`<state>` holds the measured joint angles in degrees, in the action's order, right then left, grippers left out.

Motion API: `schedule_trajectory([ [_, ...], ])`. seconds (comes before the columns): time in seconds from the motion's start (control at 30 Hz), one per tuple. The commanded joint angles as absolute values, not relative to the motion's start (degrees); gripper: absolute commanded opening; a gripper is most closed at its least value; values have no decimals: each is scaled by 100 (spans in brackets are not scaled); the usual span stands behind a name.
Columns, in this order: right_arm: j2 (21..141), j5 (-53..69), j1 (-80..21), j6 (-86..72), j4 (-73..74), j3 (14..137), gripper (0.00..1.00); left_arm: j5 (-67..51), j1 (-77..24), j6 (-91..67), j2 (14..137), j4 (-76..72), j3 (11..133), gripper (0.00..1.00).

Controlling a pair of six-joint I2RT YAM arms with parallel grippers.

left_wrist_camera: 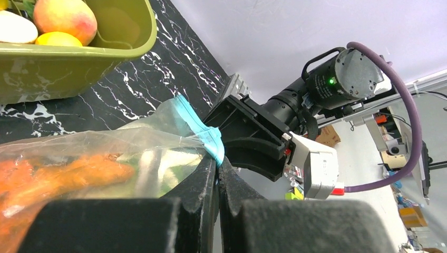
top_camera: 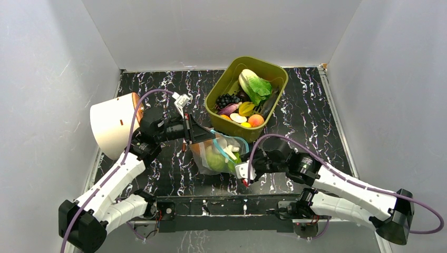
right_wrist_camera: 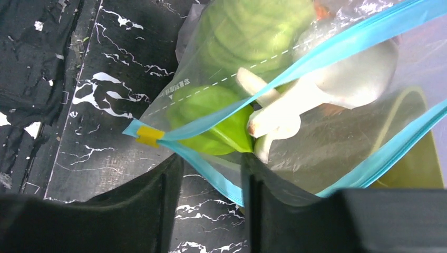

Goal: Place the food in the zip-top bag and seal the zipper
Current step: Adjust the zipper food storage bag at the center of the board.

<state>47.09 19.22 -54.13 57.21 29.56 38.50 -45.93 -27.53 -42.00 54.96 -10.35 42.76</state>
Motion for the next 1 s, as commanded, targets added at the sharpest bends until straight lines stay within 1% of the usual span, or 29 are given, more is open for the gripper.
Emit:
schedule_trajectory([
  [0.0, 4887, 1594, -5678, 5986, 2434, 3988, 32, -4977, -2730, -4298, 5525, -1293, 4497, 0],
  [0.13, 4746, 1751, -5843, 5809, 2304, 4032, 2, -4972, -2733, -4211, 5536, -1052, 4638, 0],
  [0.17, 4686, 1800, -5879, 5726, 2333, 4061, 0, -4969, -2732, -4184, 5525, -986, 4671, 0],
  [0.33, 4482, 1826, -5982, 5562, 2743, 4151, 0, -5045, -2733, -4100, 5554, -796, 4786, 0],
  [0.43, 4426, 1602, -6003, 5600, 2889, 4054, 5, -5102, -2733, -4119, 5564, -855, 4755, 0],
  [0.5, 4421, 1508, -6010, 5611, 2925, 3982, 0, -5081, -2733, -4140, 5549, -901, 4701, 0],
  [0.6, 4438, 1669, -6036, 5476, 2872, 3953, 0, -5025, -2728, -4125, 5552, -872, 4669, 0],
  [0.7, 4420, 1995, -6072, 5140, 2569, 4024, 0, -4969, -2733, -3919, 5600, -624, 4776, 14],
  [0.73, 4433, 2106, -6073, 4905, 2458, 4097, 0, -4917, -2733, -3792, 5604, -455, 4862, 20],
  [0.77, 4463, 2219, -6071, 4676, 2364, 4195, 0, -4838, -2729, -3618, 5603, -235, 4963, 28],
  [0.87, 4710, 2594, -6073, 3976, 2270, 4575, 0, -4487, -2733, -3031, 5582, 520, 5392, 45],
  [0.97, 4939, 3020, -6088, 3517, 2120, 4771, 0, -4131, -2733, -2463, 5504, 1134, 5816, 52],
])
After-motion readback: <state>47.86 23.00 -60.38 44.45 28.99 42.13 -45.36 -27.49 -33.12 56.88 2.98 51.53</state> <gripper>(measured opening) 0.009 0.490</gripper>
